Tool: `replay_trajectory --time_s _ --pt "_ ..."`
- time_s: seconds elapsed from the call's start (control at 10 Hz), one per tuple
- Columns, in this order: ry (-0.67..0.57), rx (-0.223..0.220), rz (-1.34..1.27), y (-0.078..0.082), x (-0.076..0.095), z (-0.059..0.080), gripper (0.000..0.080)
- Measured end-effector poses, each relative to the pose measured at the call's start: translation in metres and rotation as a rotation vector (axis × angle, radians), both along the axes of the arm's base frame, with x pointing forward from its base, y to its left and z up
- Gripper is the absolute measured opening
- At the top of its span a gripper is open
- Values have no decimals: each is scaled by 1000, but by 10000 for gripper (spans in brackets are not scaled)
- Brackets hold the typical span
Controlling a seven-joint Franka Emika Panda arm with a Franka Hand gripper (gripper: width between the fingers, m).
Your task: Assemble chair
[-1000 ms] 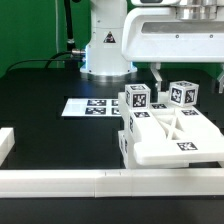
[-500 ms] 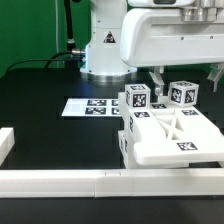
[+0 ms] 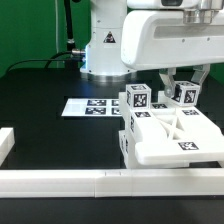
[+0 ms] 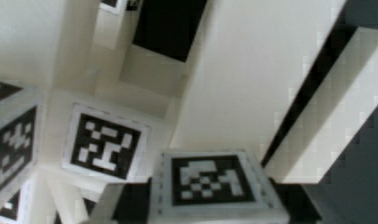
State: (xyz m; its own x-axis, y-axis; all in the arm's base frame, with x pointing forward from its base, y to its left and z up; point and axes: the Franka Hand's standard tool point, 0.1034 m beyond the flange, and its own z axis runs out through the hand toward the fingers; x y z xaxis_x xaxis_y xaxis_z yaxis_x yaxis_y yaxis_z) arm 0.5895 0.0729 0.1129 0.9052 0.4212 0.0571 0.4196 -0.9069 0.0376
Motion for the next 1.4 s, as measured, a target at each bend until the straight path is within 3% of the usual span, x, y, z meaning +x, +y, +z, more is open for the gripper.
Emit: replay_trajectory --time_s 0.4,0.8,1.4 --pt "-1 10 -140 0 0 0 281" --pt "-25 56 -609 2 -1 -1 282" --pt "-21 102 -1033 4 -3 -1 282"
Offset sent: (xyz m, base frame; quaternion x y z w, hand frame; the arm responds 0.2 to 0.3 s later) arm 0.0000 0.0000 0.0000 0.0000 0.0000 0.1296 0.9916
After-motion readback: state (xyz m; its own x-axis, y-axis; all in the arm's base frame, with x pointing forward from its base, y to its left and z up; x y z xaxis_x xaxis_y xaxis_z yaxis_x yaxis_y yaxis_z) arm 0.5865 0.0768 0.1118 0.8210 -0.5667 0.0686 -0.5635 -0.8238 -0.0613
